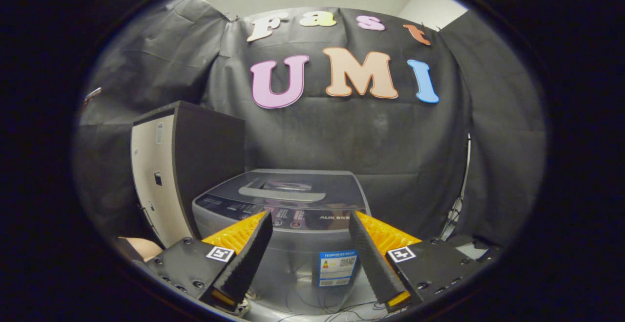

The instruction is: Put the clothes into the washing machine and then close the washing machine lid.

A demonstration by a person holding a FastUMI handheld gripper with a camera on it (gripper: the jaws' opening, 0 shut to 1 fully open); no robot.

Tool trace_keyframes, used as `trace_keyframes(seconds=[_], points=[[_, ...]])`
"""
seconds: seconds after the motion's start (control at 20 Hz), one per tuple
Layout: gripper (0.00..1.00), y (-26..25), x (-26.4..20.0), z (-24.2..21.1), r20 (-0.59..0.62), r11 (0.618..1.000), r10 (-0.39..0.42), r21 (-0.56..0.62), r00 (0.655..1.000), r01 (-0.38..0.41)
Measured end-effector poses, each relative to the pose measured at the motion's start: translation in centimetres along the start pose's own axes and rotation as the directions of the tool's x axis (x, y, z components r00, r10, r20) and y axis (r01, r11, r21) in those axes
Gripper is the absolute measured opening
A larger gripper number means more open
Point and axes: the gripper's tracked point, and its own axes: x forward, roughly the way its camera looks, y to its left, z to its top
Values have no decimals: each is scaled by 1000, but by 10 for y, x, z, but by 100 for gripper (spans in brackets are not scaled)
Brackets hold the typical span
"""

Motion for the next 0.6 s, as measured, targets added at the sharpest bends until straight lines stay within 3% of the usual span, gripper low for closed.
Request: trace_keyframes(seconds=[0.35, 0.6], points=[[98, -5, 4, -15, -42, 1000, -21, -1, 999, 21], [98, -13, 4, -27, -94, 997, -24, 74, 995, 31]])
